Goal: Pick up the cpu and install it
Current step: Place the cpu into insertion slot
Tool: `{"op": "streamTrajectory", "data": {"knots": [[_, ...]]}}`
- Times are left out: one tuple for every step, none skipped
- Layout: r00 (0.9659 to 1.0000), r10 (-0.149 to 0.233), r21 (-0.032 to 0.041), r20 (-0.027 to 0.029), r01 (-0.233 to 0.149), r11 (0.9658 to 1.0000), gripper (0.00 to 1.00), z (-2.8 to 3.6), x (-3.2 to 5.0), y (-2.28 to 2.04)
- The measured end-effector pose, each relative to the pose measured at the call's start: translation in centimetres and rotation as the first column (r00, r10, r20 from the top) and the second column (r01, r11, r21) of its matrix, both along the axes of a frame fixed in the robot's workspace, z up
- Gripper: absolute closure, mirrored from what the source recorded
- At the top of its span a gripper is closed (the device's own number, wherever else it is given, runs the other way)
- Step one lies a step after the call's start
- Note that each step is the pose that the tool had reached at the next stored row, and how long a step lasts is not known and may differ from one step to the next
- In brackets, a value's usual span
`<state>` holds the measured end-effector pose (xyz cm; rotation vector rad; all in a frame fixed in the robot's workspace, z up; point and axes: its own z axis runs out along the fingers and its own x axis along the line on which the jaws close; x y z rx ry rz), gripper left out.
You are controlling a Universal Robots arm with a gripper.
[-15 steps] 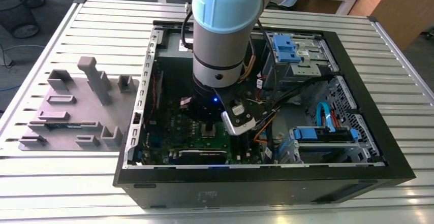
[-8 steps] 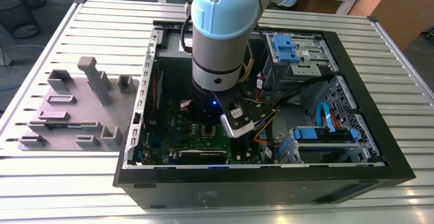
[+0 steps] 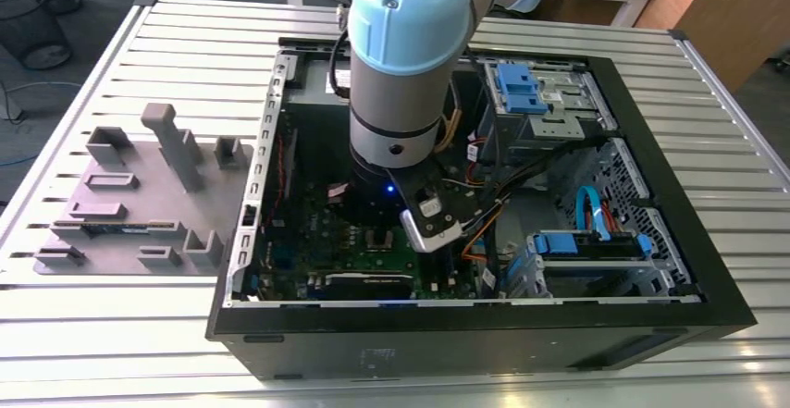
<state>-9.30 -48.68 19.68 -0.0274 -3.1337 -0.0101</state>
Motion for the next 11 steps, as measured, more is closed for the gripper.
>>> {"op": "streamTrajectory", "data": {"knots": [[1.0000,0.000,0.0001,0.0000,0.000,1.0000,0.89,-0.02,0.00,0.00],[1.0000,0.000,0.0006,0.0003,0.000,1.0000,0.89,-0.10,0.00,0.01],[1.0000,0.000,0.0004,0.0002,0.000,1.0000,0.89,-0.16,0.00,0.01],[1.0000,0.000,0.0001,0.0000,0.000,1.0000,0.89,-0.17,0.00,0.00],[1.0000,0.000,0.0001,0.0000,0.000,1.0000,0.89,-0.17,0.00,0.00],[1.0000,0.000,0.0000,0.0000,0.000,1.0000,0.89,-0.17,0.00,0.00],[1.0000,0.000,0.0000,0.0000,0.000,1.0000,0.89,-0.18,0.00,0.00],[1.0000,0.000,0.0000,0.0000,0.000,1.0000,0.89,-0.18,0.00,0.00],[1.0000,0.000,0.0001,0.0000,0.000,1.0000,0.89,-0.20,0.00,0.00],[1.0000,0.000,0.0002,0.0001,0.000,1.0000,0.89,-0.24,0.00,0.00],[1.0000,0.000,0.0000,0.0000,0.000,1.0000,0.89,-0.28,0.00,0.00]]}}
